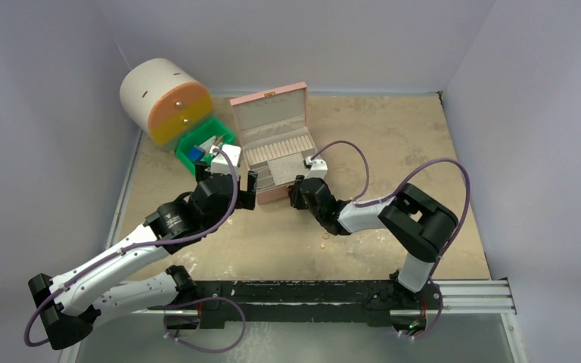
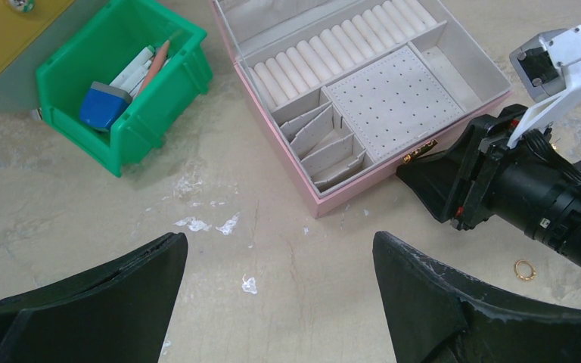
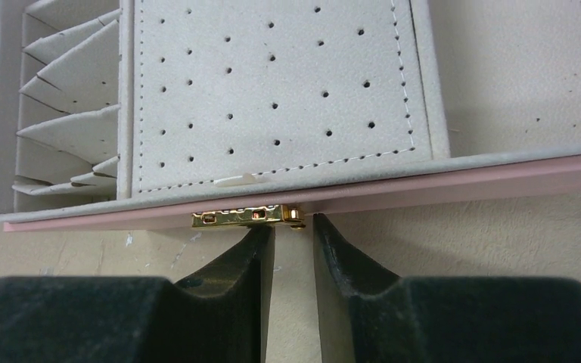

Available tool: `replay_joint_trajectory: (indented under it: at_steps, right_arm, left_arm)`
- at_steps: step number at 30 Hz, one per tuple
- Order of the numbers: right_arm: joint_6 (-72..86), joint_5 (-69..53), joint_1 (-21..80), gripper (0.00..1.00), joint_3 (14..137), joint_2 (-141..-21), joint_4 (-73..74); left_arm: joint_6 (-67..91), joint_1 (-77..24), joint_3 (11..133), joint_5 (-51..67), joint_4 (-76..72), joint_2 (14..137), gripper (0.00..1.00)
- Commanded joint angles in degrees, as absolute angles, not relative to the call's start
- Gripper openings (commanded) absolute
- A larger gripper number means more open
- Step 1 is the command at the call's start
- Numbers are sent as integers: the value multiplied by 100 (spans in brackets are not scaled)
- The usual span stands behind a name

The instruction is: Organize the mixed jewelry

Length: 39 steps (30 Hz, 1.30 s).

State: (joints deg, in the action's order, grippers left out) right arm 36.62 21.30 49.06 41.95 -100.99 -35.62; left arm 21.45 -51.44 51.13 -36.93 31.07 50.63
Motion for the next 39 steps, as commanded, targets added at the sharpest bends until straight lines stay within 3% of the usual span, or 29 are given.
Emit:
replay_joint_trajectory:
  at_steps: [1,13,29,39]
  right_arm:
    - [3252,2194,4860,28,4040,-10045,-4782]
    - [2976,1840,4860,30,3749,-9792,-4881]
    - [2337,2046,4832,29,3872,-7725,-2508]
    - [1689,1573,3901,31,4713,-7409,-1216]
  left_arm:
    - [2118,-5161,5354,-3808,3015,5047,93]
    - [2111,-5159,5355,-3813,3015,5071,93]
    - [2110,-5165,5364,-3773,3017,5125,93]
    - [2109,-5159,5357,-3805,3025,5115,93]
